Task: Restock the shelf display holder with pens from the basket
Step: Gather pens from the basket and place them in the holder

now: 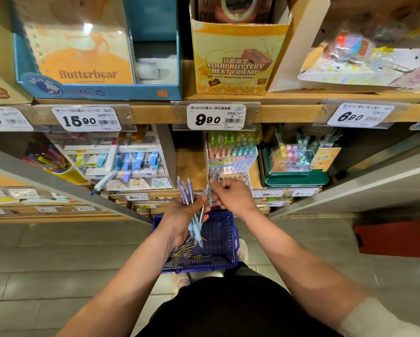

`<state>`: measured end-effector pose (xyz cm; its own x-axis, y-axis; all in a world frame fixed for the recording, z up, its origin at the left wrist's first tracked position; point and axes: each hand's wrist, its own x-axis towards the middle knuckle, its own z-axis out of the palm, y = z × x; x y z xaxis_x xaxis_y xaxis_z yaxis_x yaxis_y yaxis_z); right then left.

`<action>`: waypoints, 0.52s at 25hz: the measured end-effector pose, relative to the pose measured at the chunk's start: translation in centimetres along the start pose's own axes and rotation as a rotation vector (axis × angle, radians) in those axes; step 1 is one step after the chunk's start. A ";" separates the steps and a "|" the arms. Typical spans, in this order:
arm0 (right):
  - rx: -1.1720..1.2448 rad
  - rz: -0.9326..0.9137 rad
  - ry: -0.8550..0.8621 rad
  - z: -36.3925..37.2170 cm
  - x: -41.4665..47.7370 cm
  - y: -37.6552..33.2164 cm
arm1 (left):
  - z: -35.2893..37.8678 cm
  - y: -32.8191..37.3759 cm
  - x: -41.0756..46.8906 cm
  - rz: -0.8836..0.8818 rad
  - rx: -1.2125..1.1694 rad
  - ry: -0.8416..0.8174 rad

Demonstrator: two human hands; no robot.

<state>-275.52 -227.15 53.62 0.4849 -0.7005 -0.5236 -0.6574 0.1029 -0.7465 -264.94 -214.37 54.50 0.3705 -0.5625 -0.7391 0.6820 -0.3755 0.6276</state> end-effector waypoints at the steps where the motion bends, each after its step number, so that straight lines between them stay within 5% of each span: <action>1: 0.143 0.034 -0.084 0.0 -1.0 -0.3 | 0.2 0.0 0.0 0.027 0.029 0.002; 8: 0.346 0.060 -0.193 -0.2 -2.0 -0.8 | 1.3 0.3 -0.4 0.129 0.234 -0.010; 13: 0.400 0.037 -0.006 -2.0 -0.9 -0.3 | 1.2 0.4 -0.1 0.115 0.198 0.015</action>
<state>-276.88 -227.98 55.11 0.4694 -0.6870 -0.5547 -0.3989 0.3955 -0.8273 -265.49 -215.33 55.15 0.4489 -0.5995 -0.6627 0.4980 -0.4479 0.7425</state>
